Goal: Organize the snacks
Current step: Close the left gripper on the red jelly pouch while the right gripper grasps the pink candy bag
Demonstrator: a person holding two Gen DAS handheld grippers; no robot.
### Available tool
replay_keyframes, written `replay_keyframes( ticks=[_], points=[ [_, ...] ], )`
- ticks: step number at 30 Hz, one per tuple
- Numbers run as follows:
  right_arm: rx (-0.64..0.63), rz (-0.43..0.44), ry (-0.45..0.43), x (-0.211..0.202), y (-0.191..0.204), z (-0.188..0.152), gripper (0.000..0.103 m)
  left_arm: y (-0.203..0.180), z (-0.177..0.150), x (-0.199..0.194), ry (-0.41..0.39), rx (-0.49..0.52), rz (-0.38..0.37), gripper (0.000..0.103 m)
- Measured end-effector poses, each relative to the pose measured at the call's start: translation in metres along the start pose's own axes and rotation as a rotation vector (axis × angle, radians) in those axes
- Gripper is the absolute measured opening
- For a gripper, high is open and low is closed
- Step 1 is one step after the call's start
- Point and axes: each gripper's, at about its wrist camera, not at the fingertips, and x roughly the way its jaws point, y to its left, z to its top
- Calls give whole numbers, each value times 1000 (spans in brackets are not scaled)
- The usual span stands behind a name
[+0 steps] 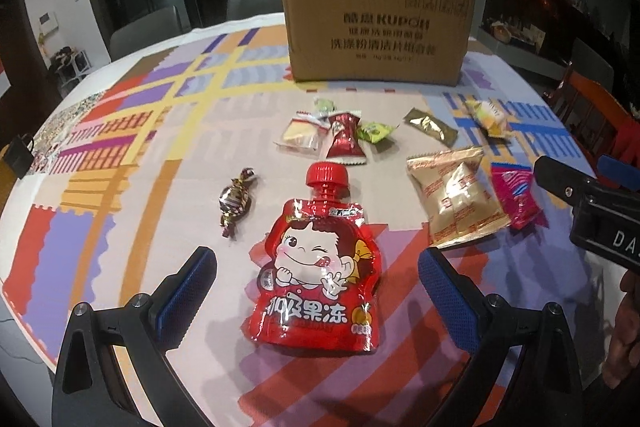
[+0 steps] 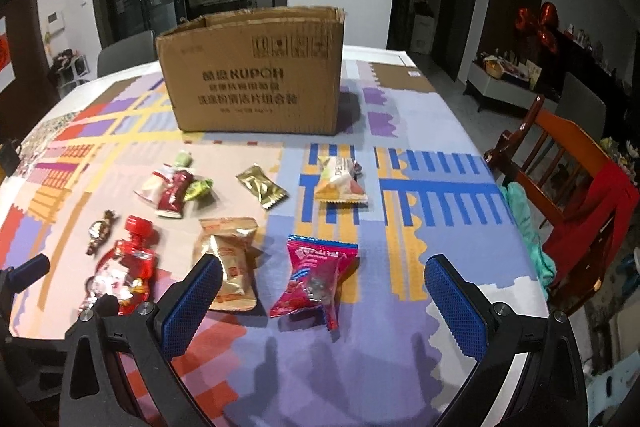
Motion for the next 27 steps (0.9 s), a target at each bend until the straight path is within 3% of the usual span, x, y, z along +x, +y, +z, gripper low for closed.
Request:
replay_keyframes(
  ticks=[10,15,27],
  points=[
    [7,-16,65,34,-2,-3,99,1,-4,30,72,13,4,97],
    [12,-16,91,48,-4,-5,99,2,-10,42,119,14,-10,84],
    [35,22,172,72,-3,-11,70,3,-11,40,107,12,-43,74]
  ],
)
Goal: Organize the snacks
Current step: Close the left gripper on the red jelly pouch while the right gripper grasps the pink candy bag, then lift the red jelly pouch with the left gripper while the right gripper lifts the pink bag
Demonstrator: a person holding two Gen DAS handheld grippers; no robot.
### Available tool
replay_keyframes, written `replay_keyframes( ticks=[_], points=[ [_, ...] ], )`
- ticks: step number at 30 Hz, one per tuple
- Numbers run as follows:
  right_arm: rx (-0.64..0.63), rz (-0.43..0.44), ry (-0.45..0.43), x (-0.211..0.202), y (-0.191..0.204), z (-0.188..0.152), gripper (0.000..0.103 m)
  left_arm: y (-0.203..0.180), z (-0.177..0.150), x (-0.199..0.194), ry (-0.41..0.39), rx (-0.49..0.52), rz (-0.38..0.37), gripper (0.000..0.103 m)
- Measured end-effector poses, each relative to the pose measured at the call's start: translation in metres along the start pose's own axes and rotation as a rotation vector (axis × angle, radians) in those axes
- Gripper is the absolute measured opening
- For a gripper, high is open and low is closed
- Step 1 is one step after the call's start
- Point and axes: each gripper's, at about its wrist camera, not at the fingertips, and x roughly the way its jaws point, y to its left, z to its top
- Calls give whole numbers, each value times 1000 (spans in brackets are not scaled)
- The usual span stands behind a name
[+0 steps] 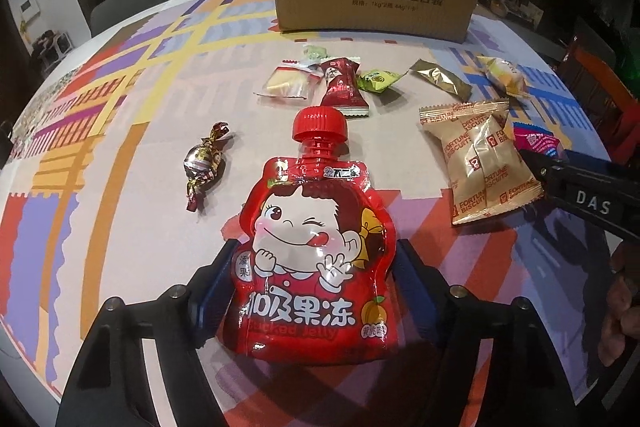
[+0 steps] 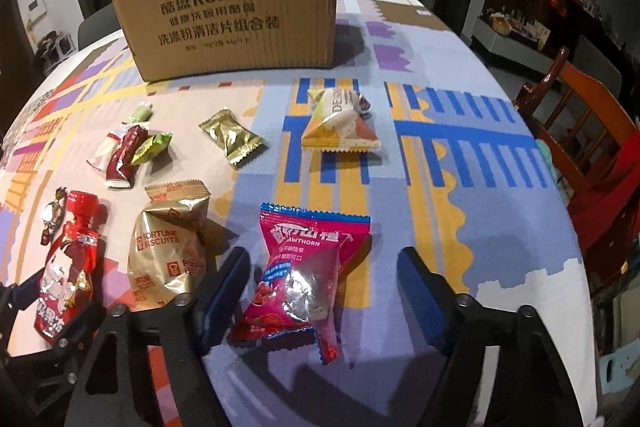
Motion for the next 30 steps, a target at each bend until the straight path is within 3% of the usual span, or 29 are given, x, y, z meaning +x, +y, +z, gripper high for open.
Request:
replay_keyframes(
  ticks=[7,30],
  points=[
    [2,23,5,1,1,-2,39,2,1,-3,-4,-7,-19,66],
    [10,55,-70,-34,-3,3,36,-2,14,-36,-76,-1,-24,57]
  ],
)
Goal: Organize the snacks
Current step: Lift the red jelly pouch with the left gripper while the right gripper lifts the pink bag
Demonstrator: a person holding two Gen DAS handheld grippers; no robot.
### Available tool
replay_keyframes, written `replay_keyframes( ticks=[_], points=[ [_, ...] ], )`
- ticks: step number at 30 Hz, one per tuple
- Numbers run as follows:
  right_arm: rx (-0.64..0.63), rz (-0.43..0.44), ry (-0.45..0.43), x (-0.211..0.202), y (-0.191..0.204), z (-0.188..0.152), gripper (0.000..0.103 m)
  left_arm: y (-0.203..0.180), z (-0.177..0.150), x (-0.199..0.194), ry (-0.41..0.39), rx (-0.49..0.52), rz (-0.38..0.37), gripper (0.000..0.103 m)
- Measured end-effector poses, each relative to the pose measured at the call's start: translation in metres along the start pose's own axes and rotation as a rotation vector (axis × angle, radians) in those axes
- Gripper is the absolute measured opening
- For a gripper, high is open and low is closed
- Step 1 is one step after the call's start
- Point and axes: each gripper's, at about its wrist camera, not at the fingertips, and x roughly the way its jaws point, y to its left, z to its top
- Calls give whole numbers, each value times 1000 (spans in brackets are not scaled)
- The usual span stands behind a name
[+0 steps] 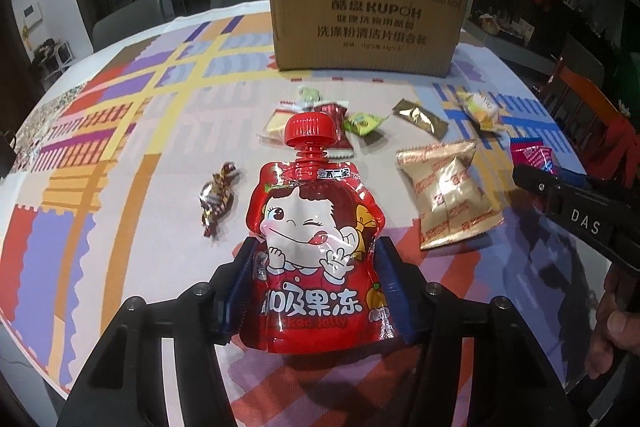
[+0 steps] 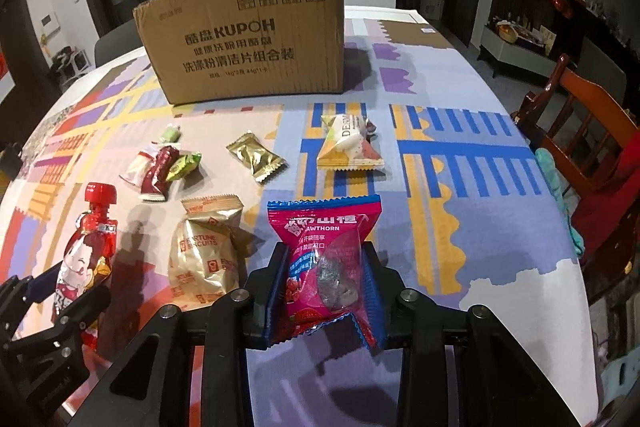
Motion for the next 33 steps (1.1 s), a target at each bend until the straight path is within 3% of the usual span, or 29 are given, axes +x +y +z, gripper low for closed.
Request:
replay_keyframes(
  ticks=[6,7,8,9,11,18,22,24,25,26,33],
  points=[
    [4,2,-21,-11,-1,7,36,-2,13,-10,-33,6,-2,53],
    [4,2,-28,-14,-1,9,36,-2,16,-11,-40,7,-1,41],
    [3,1,-33,-16,-1,11,36,-2,19,-13,-56,14,17,20],
    [3,2,-37,-17,-1,13,36,-2,22,-10,-45,12,-17,19],
    [1,1,-47,-20,-1,17,36,-2,26,-3,-18,5,-19,2],
    [1,4,-65,-26,-1,25,36,-8,26,-2,-16,31,-75,2],
    [-2,4,-73,-29,-1,26,36,-2,23,-5,-14,7,-49,3],
    [-5,3,-75,-29,0,25,36,0,21,-6,-22,11,-29,26],
    [-5,5,-74,-29,1,24,36,2,20,-7,-28,13,-19,47],
    [-6,6,-72,-28,1,23,36,3,19,-7,-34,17,-15,53],
    [-16,21,-46,-20,9,15,36,11,14,2,1,36,-23,55]
  ],
)
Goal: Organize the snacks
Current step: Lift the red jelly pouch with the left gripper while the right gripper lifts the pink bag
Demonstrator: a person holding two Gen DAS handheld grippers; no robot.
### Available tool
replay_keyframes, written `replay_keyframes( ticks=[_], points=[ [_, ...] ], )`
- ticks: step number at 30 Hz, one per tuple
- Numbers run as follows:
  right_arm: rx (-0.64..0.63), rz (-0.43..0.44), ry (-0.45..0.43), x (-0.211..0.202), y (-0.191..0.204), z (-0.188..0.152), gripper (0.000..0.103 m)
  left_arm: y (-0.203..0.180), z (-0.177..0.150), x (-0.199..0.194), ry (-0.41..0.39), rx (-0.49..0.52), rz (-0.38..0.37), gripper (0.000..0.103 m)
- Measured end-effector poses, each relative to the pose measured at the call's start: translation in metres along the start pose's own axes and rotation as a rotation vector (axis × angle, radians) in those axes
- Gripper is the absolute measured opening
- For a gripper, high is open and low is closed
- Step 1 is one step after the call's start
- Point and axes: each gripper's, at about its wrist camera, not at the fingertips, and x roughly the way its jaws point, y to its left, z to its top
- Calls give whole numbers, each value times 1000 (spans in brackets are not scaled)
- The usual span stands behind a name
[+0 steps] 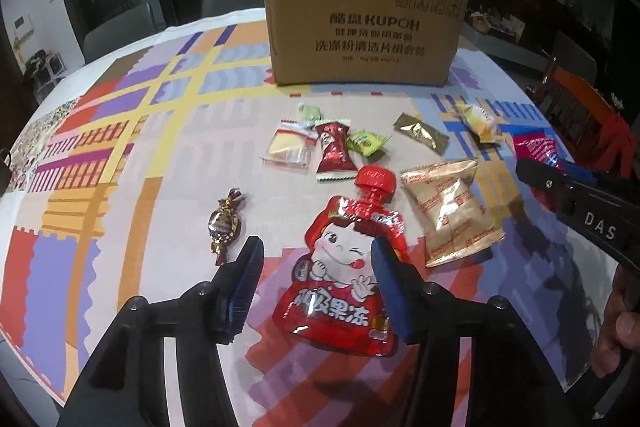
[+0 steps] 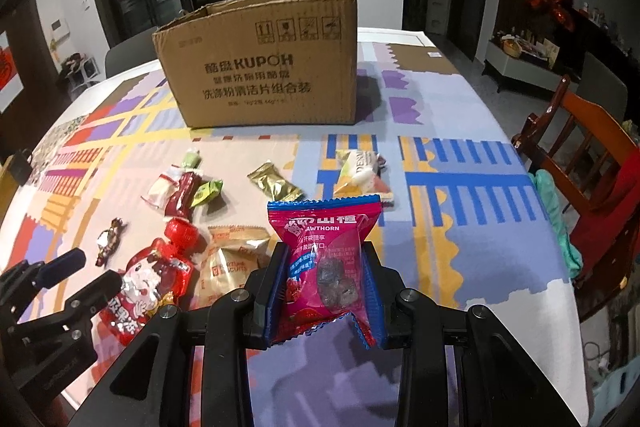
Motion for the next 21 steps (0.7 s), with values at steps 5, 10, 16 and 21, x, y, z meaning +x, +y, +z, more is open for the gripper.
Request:
replay_keyframes(
  ticks=[5,10,16,21],
  points=[
    [-11,-7,-5,3,9,0,36,4,5,13,14,12,-37,56],
    [-7,-16,-8,5,11,4,36,-8,23,28,-10,86,-59,56],
    [23,-50,-5,9,-1,8,36,-28,36,47,-1,154,-107,56],
    [42,-66,12,16,-12,8,36,-37,37,65,46,196,-112,55]
  ],
)
